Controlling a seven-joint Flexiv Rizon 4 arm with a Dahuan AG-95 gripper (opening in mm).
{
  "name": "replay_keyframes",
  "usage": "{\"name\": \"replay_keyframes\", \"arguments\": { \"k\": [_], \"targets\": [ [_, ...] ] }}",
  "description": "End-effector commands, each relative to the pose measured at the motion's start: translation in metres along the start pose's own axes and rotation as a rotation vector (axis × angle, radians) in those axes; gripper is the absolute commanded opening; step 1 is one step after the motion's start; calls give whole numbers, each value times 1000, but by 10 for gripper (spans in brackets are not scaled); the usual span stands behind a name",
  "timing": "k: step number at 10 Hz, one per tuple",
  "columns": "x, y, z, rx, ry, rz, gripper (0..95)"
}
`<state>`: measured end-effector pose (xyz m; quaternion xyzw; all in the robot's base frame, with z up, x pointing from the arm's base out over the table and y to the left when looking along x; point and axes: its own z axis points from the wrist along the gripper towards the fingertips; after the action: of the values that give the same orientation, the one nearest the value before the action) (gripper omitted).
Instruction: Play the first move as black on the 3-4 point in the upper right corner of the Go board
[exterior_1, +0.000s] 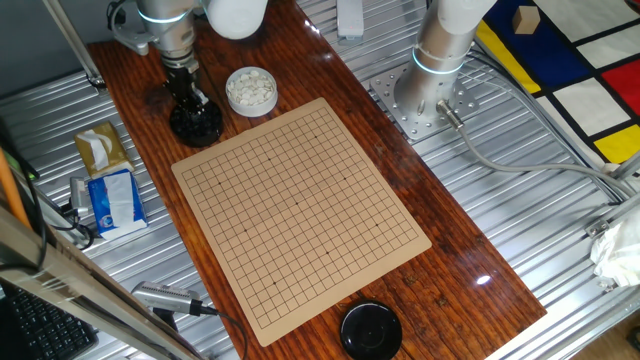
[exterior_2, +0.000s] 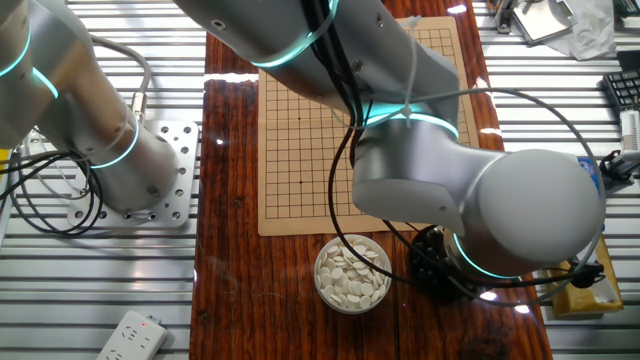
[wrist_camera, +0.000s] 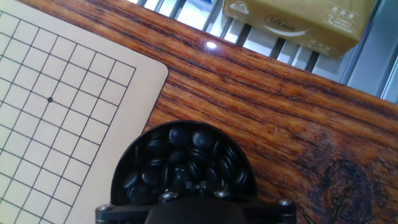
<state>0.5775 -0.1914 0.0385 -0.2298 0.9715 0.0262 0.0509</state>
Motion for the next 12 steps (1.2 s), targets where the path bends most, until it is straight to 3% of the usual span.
{"name": "replay_keyframes", "arguments": {
  "k": [1, 4, 7, 12],
  "targets": [
    [0, 0, 0, 3, -1, 1, 0],
    [0, -1, -2, 4, -1, 6, 0],
    [-1, -3, -12, 20, 7, -2, 0],
    [-2, 3, -15, 19, 7, 18, 0]
  ]
}}
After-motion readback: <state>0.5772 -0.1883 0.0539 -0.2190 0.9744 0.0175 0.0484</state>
